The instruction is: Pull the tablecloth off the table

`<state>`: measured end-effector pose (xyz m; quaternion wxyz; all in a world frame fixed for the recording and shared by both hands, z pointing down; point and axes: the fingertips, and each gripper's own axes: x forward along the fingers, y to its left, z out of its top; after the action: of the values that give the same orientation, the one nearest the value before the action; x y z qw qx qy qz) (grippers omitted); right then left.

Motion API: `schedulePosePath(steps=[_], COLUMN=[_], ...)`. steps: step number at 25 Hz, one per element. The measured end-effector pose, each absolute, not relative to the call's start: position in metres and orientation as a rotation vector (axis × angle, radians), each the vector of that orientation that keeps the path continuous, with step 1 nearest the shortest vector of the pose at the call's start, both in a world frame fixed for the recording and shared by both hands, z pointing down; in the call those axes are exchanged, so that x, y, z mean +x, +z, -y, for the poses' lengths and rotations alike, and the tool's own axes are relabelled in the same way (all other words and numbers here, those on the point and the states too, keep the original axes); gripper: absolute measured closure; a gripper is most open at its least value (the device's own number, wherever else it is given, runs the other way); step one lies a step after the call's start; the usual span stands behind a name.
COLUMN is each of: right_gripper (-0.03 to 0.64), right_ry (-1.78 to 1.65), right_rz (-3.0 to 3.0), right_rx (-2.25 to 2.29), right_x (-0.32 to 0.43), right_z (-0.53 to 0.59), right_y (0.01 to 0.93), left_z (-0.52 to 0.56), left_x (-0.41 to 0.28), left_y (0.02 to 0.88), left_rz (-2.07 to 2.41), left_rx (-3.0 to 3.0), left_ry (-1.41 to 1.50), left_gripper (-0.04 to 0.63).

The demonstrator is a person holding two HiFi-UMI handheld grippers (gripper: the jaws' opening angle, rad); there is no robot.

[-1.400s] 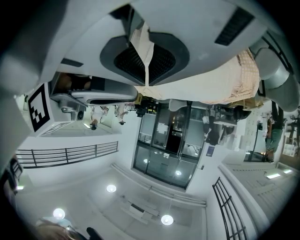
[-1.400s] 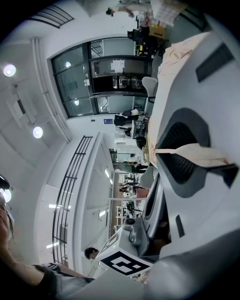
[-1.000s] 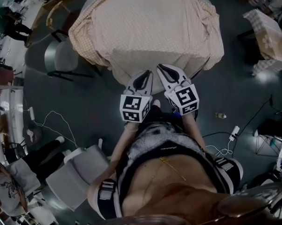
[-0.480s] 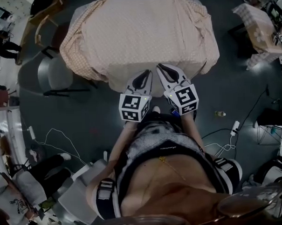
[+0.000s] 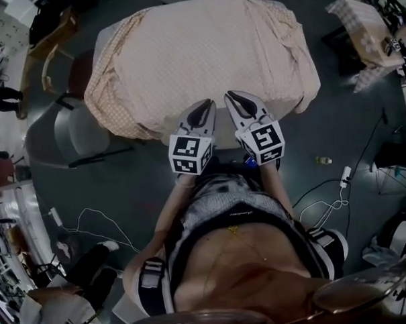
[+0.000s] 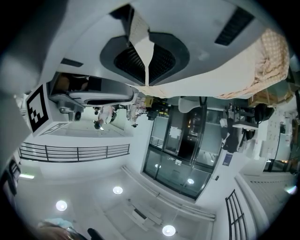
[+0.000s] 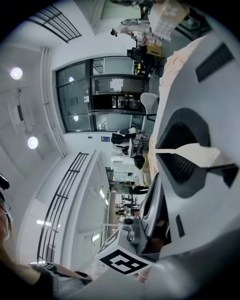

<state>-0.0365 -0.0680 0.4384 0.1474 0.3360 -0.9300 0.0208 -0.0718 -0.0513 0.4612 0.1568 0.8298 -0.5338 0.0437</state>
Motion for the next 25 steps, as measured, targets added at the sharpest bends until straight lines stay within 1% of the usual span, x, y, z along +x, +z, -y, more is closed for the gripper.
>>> schedulePosePath(steps=[14, 19, 25], right_gripper=[0.538, 0.538, 0.538], right_ry=[0.105, 0.104, 0.076], right_rz=[2.605, 2.639, 2.668], right_rx=[1.007, 0.948, 0.878], right_x=[-0.055, -0.064, -0.058], right_z=[0.117, 0.154, 0.217], right_y=[0.456, 0.458, 0.452], left_z=[0.100, 0.137, 0.198], left_x=[-0.095, -0.101, -0.094], left_y=[0.476, 0.478, 0.474], left_rz=[1.477, 1.521, 1.576], left_rx=[2.356, 2.327, 2.304], left_ry=[0.112, 0.100, 0.100], left_gripper=[0.568, 0.568, 0.568])
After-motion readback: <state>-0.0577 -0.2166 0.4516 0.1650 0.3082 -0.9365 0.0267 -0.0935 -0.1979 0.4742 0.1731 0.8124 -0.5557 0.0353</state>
